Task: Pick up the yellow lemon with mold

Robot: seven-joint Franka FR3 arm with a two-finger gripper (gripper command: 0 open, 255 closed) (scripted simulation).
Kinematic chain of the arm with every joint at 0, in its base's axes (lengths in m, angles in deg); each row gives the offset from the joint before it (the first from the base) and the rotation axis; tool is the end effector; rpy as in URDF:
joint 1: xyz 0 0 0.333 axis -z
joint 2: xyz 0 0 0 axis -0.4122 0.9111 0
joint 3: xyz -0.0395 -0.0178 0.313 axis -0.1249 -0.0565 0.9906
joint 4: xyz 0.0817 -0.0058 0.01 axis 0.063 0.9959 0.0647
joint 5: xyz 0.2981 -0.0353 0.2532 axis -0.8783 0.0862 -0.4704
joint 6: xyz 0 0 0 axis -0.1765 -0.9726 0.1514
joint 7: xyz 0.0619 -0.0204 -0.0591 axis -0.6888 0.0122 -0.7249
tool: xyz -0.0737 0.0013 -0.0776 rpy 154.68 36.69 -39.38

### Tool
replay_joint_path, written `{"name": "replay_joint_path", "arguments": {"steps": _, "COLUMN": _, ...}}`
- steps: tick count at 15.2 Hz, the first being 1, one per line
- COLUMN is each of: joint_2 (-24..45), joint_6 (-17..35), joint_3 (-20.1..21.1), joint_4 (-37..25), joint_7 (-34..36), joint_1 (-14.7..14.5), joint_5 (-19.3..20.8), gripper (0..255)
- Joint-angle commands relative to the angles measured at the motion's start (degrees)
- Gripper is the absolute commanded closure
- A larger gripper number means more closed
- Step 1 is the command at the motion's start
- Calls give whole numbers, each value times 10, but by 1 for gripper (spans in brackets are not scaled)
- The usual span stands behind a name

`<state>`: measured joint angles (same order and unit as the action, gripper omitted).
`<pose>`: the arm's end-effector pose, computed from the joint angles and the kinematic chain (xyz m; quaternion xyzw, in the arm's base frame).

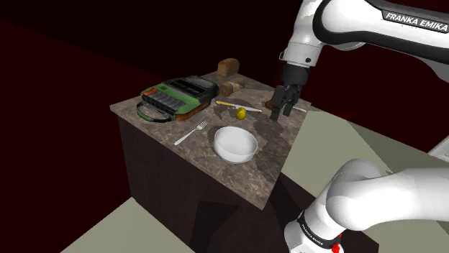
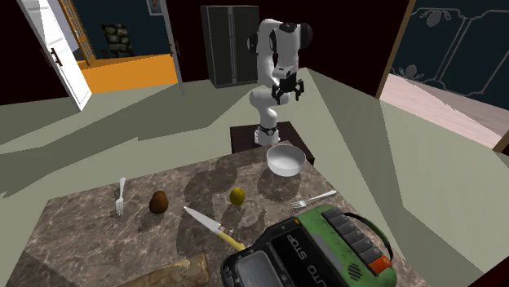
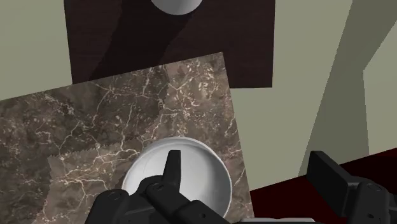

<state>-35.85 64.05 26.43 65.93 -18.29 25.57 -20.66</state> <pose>0.2985 -0.0046 0.5764 -0.9951 0.0080 0.0695 0.0700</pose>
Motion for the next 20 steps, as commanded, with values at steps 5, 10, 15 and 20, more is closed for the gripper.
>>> {"name": "replay_joint_path", "arguments": {"steps": 5, "joint_2": 74, "joint_6": 49, "joint_3": -16, "joint_4": -16, "joint_7": -18, "joint_1": 11, "joint_5": 23, "gripper": 0}}
{"name": "replay_joint_path", "arguments": {"steps": 10, "joint_2": 171, "joint_6": 103, "joint_3": -34, "joint_4": -52, "joint_7": -36, "joint_1": 24, "joint_5": 47, "gripper": 0}}
{"name": "replay_joint_path", "arguments": {"steps": 15, "joint_2": 273, "joint_6": 145, "joint_3": -53, "joint_4": -104, "joint_7": -53, "joint_1": 36, "joint_5": 64, "gripper": 0}}
{"name": "replay_joint_path", "arguments": {"steps": 20, "joint_2": 377, "joint_6": 174, "joint_3": -69, "joint_4": -173, "joint_7": -67, "joint_1": 48, "joint_5": 75, "gripper": 0}}
